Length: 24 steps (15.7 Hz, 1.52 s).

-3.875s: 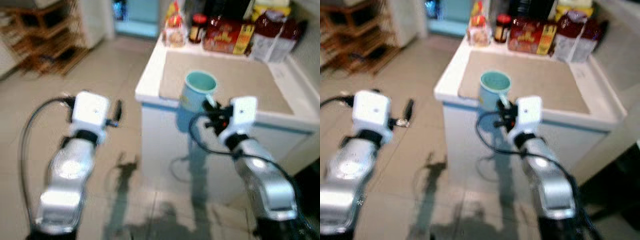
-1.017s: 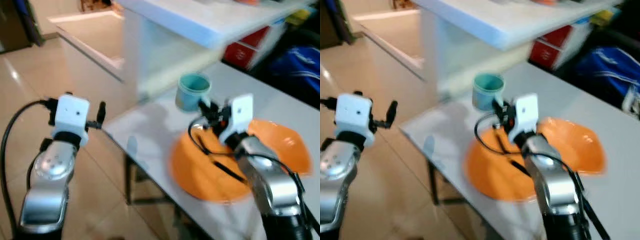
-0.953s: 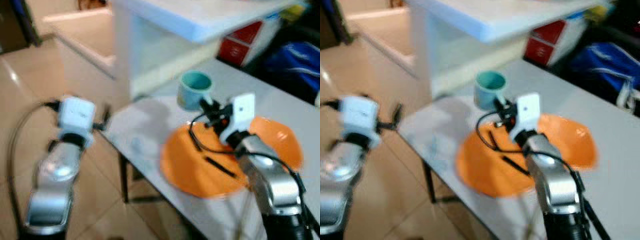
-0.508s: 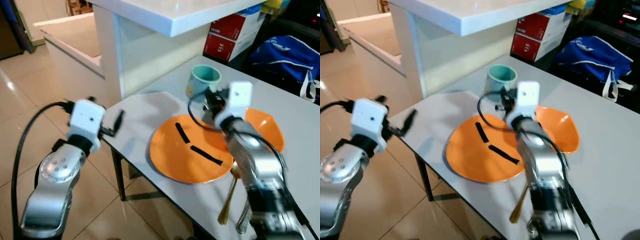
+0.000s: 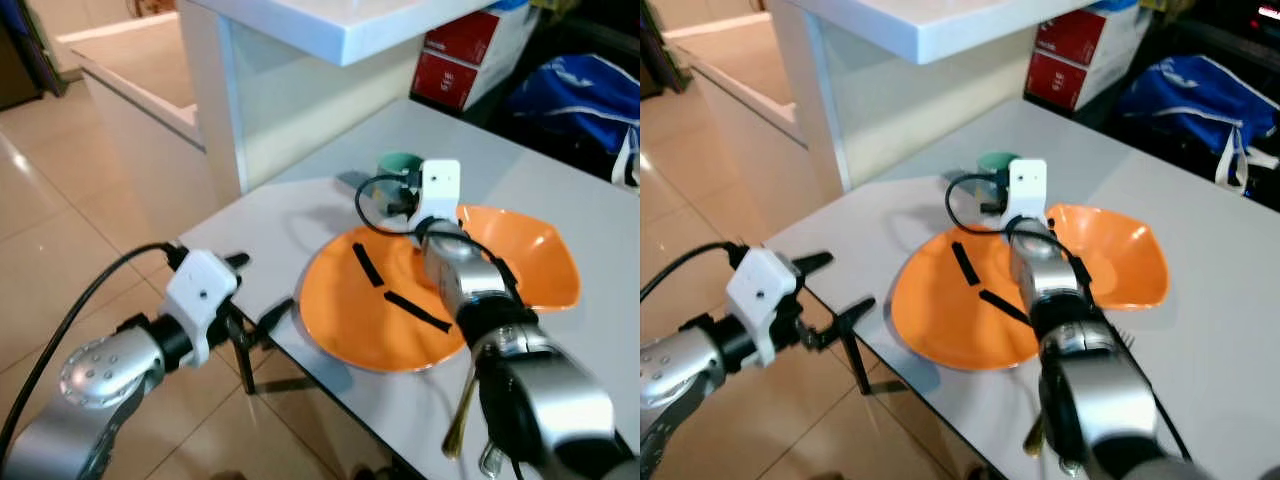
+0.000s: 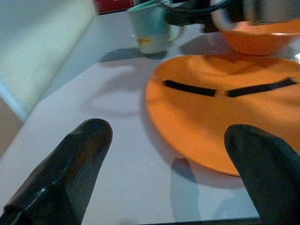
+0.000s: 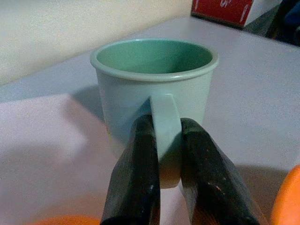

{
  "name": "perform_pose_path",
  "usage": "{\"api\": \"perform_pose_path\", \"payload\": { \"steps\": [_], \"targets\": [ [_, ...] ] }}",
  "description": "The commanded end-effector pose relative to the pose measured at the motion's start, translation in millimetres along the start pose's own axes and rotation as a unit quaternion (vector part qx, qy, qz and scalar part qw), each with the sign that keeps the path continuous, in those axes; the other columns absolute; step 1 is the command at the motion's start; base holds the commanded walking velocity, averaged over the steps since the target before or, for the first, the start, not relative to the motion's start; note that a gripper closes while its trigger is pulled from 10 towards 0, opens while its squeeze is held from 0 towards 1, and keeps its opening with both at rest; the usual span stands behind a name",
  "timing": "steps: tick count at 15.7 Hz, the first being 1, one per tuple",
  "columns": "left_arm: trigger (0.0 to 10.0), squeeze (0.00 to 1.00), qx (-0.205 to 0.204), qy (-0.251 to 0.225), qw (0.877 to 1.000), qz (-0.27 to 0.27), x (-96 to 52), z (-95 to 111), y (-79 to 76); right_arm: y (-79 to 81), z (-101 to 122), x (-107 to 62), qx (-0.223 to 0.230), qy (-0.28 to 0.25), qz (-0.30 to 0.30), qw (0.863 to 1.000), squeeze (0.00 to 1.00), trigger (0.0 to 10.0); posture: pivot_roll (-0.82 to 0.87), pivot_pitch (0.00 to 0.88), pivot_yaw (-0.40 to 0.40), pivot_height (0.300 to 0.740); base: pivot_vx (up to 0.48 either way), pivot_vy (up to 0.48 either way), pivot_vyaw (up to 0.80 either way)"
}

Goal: Setting the table

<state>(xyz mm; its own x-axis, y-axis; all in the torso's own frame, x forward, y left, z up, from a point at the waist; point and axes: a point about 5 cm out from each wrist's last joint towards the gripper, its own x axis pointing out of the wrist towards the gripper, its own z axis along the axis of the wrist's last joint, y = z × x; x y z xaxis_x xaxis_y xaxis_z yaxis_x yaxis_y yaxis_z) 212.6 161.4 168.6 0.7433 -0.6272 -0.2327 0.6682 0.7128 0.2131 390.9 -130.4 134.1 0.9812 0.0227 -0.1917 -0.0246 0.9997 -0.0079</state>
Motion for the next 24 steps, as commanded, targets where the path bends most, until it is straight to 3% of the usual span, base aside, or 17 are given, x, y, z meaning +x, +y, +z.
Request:
{"api": "perform_pose_path", "payload": {
  "steps": [1, 6, 7, 8, 9, 11, 15, 17, 18, 20, 22, 24],
  "targets": [
    [10.0, 0.0, 0.002, -0.002, 1.0, -0.01, -4.4, 4.3, -2.8, -6.1, 5.8, 2.1, 0.002, -0.012, -0.019, 1.0, 0.0, 10.0, 0.2, 0.074, -0.052, 0.74, 0.0, 0.0, 0.0],
    [10.0, 0.0, 0.004, 0.011, 1.0, -0.006, -13.0, 4.5, -0.7, -7.5, 0.8, 3.4, 0.041, 0.004, -0.024, 0.999, 0.0, 10.0, 0.21, 0.095, -0.049, 0.74, 0.0, 0.0, 0.0],
    [10.0, 0.0, 0.004, 0.012, 1.0, -0.006, -13.0, 4.4, -0.5, -6.8, -0.8, 3.4, 0.044, 0.007, -0.022, 0.999, 0.08, 10.0, 0.21, 0.095, -0.048, 0.74, 0.0, 0.0, 0.0],
    [10.0, 0.0, 0.004, 0.012, 1.0, -0.006, -12.4, 4.8, -0.8, -4.3, -4.4, 3.0, 0.063, 0.012, -0.015, 0.998, 0.57, 10.0, 0.21, 0.093, -0.046, 0.74, 0.0, 0.0, 0.0],
    [10.0, 0.0, 0.004, 0.011, 1.0, -0.008, -11.2, 5.6, -1.2, -1.1, -6.9, 2.5, 0.091, 0.015, -0.004, 0.996, 1.0, 10.0, 0.21, 0.086, -0.045, 0.74, 0.0, 0.0, 0.0],
    [10.0, 0.0, 0.006, 0.009, 1.0, -0.009, -9.6, 6.7, -0.1, 2.4, -8.4, 2.3, 0.112, 0.017, 0.008, 0.994, 1.0, 10.0, 0.21, 0.077, -0.046, 0.74, 0.0, 0.0, 0.0],
    [10.0, 0.0, 0.011, 0.006, 1.0, -0.005, -7.1, 8.2, 4.1, 2.5, 2.9, 4.3, 0.093, -0.005, 0.021, 0.995, 1.0, 10.0, 0.2, 0.06, -0.054, 0.74, 0.0, 0.0, 0.0],
    [10.0, 0.0, 0.012, 0.002, 1.0, 0.001, -6.6, 8.6, 5.2, -5.1, 11.0, 5.1, 0.083, -0.022, 0.023, 0.996, 1.0, 10.0, 0.19, 0.054, -0.058, 0.74, 0.0, 0.0, 0.0],
    [10.0, 0.0, 0.011, 0.0, 1.0, 0.005, -5.7, 7.8, 5.6, -15.7, 20.1, 5.0, 0.082, -0.044, 0.026, 0.995, 0.0, 10.0, 0.17, 0.048, -0.053, 0.74, 0.0, 0.0, 0.0],
    [10.0, 0.0, 0.006, -0.005, 1.0, -0.004, -1.9, 7.0, 2.6, -22.3, 38.9, -1.5, 0.069, -0.1, 0.056, 0.991, 0.0, 10.0, 0.14, 0.039, -0.039, 0.74, 0.0, 0.0, 0.0],
    [10.0, 0.0, 0.006, -0.013, 1.0, -0.027, 5.3, 9.0, -4.2, -22.1, 68.6, -29.9, 0.041, -0.193, 0.088, 0.976, 0.0, 10.0, 0.11, 0.032, -0.034, 0.74, 0.0, 0.0, 0.0],
    [10.0, 0.0, 0.007, -0.036, 0.999, -0.023, 14.9, 15.3, -6.3, -19.3, 84.3, -68.0, 0.072, -0.245, 0.092, 0.962, 0.0, 10.0, 0.09, 0.026, -0.031, 0.74, 0.0, 0.0, -0.23]
  ]
}}
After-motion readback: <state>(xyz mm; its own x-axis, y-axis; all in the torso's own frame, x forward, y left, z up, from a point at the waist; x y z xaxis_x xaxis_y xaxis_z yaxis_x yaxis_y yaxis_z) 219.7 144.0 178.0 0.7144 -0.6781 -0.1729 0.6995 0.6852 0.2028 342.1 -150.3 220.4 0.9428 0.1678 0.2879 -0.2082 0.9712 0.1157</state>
